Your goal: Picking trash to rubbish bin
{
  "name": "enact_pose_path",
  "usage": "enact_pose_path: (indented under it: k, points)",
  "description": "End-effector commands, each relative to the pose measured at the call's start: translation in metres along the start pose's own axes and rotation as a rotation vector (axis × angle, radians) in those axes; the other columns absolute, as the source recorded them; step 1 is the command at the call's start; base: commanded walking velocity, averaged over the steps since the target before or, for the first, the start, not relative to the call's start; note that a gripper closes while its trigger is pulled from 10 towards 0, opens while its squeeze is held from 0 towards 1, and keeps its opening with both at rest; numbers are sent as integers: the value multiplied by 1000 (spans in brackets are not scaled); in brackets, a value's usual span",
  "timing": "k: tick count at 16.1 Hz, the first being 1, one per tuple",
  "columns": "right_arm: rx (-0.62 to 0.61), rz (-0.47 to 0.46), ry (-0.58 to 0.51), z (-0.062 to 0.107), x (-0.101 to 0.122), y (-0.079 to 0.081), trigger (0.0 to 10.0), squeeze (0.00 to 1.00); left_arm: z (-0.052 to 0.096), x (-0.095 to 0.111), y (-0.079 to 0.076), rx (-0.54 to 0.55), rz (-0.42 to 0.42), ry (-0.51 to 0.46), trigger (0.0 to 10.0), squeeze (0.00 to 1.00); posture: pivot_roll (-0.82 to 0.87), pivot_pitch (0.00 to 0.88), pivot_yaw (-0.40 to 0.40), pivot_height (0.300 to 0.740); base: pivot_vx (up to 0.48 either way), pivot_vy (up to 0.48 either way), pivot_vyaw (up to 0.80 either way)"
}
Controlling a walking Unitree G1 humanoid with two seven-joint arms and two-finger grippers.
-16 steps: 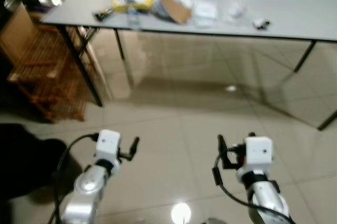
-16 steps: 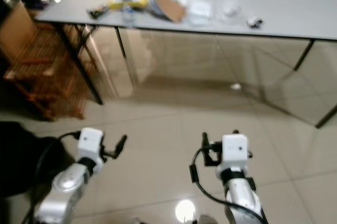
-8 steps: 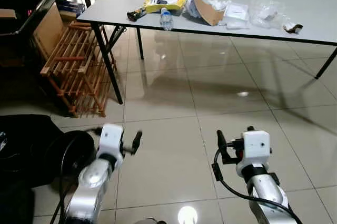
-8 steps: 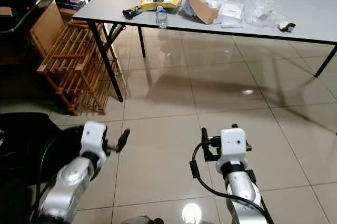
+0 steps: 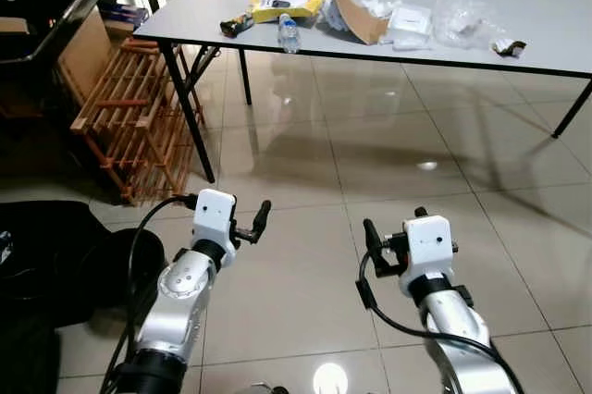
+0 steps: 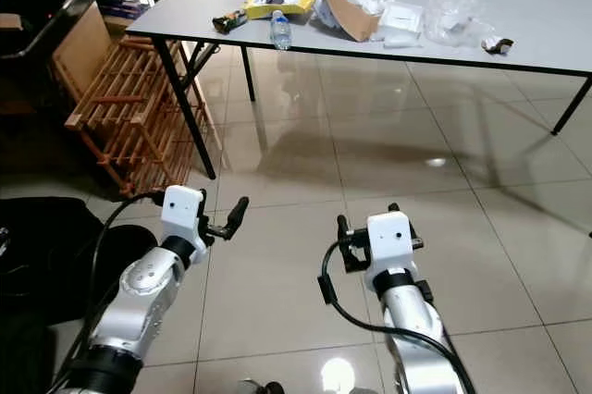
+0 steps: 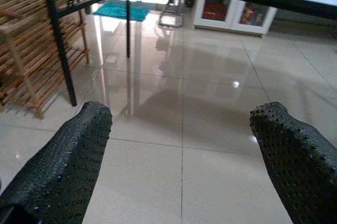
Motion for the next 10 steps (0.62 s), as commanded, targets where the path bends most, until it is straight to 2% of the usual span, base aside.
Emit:
enact_pose_path:
  k: [1,3,5,8,10]
  points:
    - [-59,-36,13,-3,-3,-12,10000,0,-2,2,6,30,8,-11,10000,0,-70,46,54,740,420,0,0]
    - [-105,-57,12,-5,-2,-21,10000,0,-3,7,4,37,-17,-26,10000,0,-73,41,48,740,424,0,0]
    - [-167,-49,3,-4,0,-32,10000,0,-5,28,-12,-29,-40,-92,10000,0,-78,34,36,740,429,0,0]
    - [-236,-49,-21,-7,8,-47,10000,0,-6,46,-25,-77,-32,-146,10000,0,-85,35,37,740,436,0,0]
    - [-254,-52,-32,-9,11,-52,10000,0,-7,41,-25,-74,-34,-133,10000,0,-89,35,39,740,429,0,0]
Point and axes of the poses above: a point about 5 cm out from each wrist's last joint towards the gripper, its own z axis pointing back from the gripper into the wrist, its own x axis along the axis of the wrist's last joint, y = z × x, the point moved 4 cm from there along -z, pointing out of the wrist towards the gripper, and after that the axes turned 6 degrees about z, right-handed, at the moved point
